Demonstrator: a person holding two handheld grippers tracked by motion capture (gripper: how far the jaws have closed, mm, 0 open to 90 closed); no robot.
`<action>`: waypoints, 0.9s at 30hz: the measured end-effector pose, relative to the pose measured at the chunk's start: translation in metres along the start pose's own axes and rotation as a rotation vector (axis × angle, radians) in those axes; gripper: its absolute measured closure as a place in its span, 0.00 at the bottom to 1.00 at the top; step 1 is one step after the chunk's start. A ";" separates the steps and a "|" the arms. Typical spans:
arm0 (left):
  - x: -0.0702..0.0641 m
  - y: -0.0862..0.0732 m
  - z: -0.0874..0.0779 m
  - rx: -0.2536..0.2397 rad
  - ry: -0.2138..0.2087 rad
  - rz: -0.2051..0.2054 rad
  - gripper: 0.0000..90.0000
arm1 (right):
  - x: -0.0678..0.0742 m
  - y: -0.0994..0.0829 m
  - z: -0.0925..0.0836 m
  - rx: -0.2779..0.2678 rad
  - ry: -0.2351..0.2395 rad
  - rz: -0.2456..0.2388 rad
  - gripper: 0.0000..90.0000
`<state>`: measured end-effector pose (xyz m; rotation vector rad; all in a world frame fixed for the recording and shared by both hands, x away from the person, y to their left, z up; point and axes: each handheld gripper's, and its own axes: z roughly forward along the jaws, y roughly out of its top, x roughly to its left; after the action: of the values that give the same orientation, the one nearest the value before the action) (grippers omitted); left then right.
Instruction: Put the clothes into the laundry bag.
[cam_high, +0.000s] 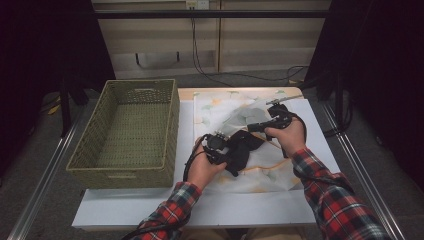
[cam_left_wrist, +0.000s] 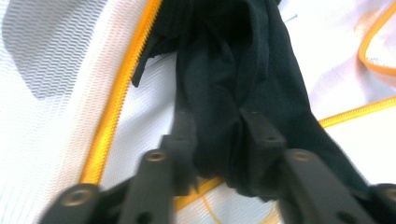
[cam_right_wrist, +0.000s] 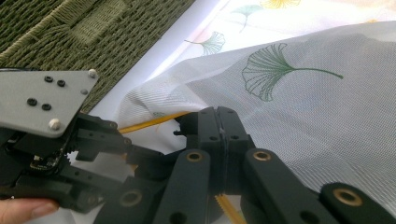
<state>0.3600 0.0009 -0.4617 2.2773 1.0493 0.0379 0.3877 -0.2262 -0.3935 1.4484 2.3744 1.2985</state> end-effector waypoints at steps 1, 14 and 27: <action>0.000 0.000 0.000 0.000 0.003 -0.006 0.83 | 0.001 0.000 0.000 0.000 0.001 0.000 1.00; 0.009 0.012 0.005 -0.072 0.023 -0.057 0.89 | 0.000 0.001 -0.003 -0.005 0.014 0.001 1.00; 0.013 0.018 0.011 -0.111 0.023 -0.072 0.89 | 0.000 0.000 -0.002 0.000 0.013 -0.005 1.00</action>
<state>0.3844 -0.0050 -0.4638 2.1429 1.1121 0.0911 0.3863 -0.2273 -0.3923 1.4376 2.3843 1.3117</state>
